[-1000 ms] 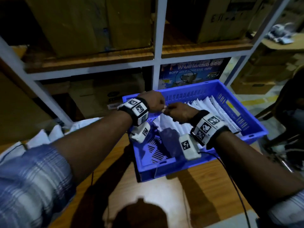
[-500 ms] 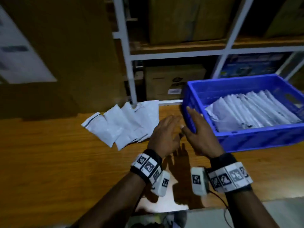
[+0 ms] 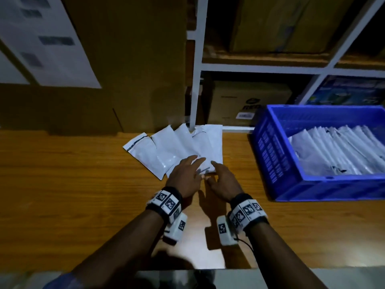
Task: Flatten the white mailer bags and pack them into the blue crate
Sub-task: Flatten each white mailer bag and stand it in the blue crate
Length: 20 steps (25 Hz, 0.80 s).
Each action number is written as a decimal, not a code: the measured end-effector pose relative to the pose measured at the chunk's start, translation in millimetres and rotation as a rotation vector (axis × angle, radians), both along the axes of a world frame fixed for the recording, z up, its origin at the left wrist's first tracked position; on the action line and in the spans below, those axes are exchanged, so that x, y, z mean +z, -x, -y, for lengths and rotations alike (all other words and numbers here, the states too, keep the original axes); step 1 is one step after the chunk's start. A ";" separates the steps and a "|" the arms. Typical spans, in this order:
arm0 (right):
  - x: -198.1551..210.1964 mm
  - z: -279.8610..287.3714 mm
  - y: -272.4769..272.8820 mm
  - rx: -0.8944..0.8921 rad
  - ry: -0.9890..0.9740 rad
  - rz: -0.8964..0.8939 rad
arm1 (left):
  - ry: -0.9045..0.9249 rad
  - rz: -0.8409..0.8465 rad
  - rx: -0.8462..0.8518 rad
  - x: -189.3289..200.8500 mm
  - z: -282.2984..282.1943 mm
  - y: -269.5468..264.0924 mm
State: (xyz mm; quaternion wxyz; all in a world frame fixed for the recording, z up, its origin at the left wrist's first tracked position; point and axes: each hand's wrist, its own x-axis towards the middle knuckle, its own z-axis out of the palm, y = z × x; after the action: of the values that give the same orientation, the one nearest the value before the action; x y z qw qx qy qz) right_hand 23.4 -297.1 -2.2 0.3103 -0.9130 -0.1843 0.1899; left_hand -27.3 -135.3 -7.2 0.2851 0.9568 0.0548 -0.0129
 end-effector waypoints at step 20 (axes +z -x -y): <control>-18.0 -28.6 -101.7 -0.216 -0.047 0.007 | -0.394 -0.096 -0.292 -2.1 -15.4 -150.4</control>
State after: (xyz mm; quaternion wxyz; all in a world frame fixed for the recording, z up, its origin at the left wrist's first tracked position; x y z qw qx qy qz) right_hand 125.1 -268.5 -20.3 0.3499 -0.9207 -0.0902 0.1477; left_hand 123.1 -119.8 -9.3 0.0852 0.9900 -0.0692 -0.0885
